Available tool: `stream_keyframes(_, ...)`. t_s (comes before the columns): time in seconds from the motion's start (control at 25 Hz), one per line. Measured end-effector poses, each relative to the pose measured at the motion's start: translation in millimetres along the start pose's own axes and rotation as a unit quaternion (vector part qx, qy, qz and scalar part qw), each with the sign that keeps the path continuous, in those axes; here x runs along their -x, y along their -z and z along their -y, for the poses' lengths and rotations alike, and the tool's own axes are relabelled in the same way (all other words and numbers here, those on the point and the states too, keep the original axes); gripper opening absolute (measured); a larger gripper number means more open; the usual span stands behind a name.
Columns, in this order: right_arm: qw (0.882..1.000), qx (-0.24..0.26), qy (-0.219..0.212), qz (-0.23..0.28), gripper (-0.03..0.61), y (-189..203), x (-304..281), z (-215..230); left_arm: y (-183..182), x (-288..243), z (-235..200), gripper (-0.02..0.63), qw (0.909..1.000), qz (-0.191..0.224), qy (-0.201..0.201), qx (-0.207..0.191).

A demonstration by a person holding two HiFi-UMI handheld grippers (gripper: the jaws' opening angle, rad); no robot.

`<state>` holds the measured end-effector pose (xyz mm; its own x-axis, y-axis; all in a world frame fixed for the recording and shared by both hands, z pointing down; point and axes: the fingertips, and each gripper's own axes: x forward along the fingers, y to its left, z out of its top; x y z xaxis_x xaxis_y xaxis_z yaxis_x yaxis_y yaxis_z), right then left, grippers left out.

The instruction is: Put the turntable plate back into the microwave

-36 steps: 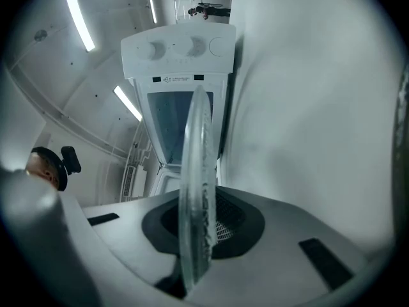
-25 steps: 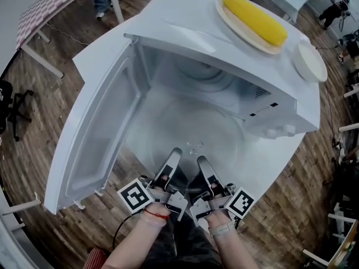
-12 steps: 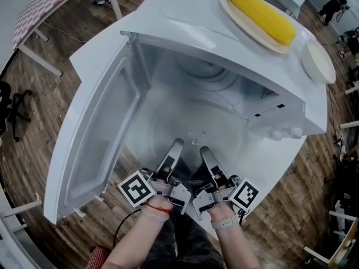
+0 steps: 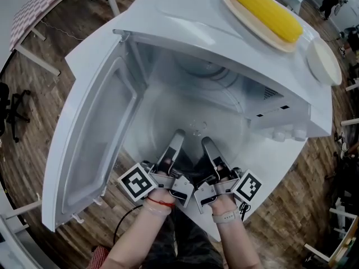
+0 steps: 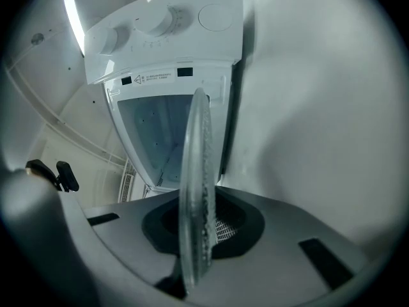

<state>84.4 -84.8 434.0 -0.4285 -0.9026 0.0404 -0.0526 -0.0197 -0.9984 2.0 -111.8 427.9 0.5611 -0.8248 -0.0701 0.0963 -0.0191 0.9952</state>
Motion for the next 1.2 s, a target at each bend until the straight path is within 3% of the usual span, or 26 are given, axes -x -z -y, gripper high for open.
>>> stream_keyframes(1.2, 1.000, -0.011, -0.001, -0.001, 0.041, -24, -32, 2, -14, -34, -3, 0.055, 0.9999, -0.007, 0.004, 0.010)
